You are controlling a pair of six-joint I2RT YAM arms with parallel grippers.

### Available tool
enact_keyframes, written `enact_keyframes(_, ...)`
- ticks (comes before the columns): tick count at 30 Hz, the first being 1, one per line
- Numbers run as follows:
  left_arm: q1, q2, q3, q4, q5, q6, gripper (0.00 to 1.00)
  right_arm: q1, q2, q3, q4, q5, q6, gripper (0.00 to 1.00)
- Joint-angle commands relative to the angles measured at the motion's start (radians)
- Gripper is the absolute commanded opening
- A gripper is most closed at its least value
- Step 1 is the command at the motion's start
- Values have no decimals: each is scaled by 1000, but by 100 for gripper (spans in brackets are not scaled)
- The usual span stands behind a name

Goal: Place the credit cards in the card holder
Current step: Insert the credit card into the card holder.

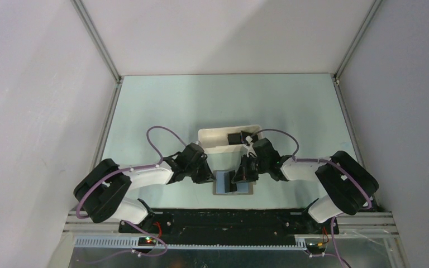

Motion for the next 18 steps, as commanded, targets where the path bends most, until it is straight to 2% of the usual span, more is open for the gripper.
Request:
enact_keyframes(1, -15, 18, -8, -50, -23, 26, 21, 27, 22, -15, 83, 76, 44, 0)
enact_keyframes(2, -16, 16, -8, -50, -23, 26, 20, 27, 25, -15, 81, 73, 46, 0)
enact_keyframes(4, -15, 12, -10, -50, -25, 25, 19, 27, 16, -15, 65, 61, 50, 10)
enact_keyframes(5, -15, 11, -11, -50, -27, 25, 18, 27, 9, -15, 50, 62, 54, 22)
enact_keyframes(6, -15, 9, -13, -51, -27, 24, 18, 27, -10, -15, 39, 67, 55, 29)
enact_keyframes(7, -16, 6, -14, -51, -28, 23, 18, 28, -22, -12, 12, 73, 57, 39)
enact_keyframes(9, -16, 2, -17, -51, -29, 21, 17, 28, -58, -1, -42, 91, 53, 52)
enact_keyframes(11, -16, -1, -20, -53, -30, 19, 16, 28, -87, 12, -88, 106, 44, 62)
enact_keyframes(15, -16, -2, -20, -53, -31, 19, 16, 30, -99, 23, -101, 103, 37, 73)
enact_keyframes(18, -16, -2, -17, -53, -29, 19, 16, 37, -55, 28, -52, 55, 40, 77)
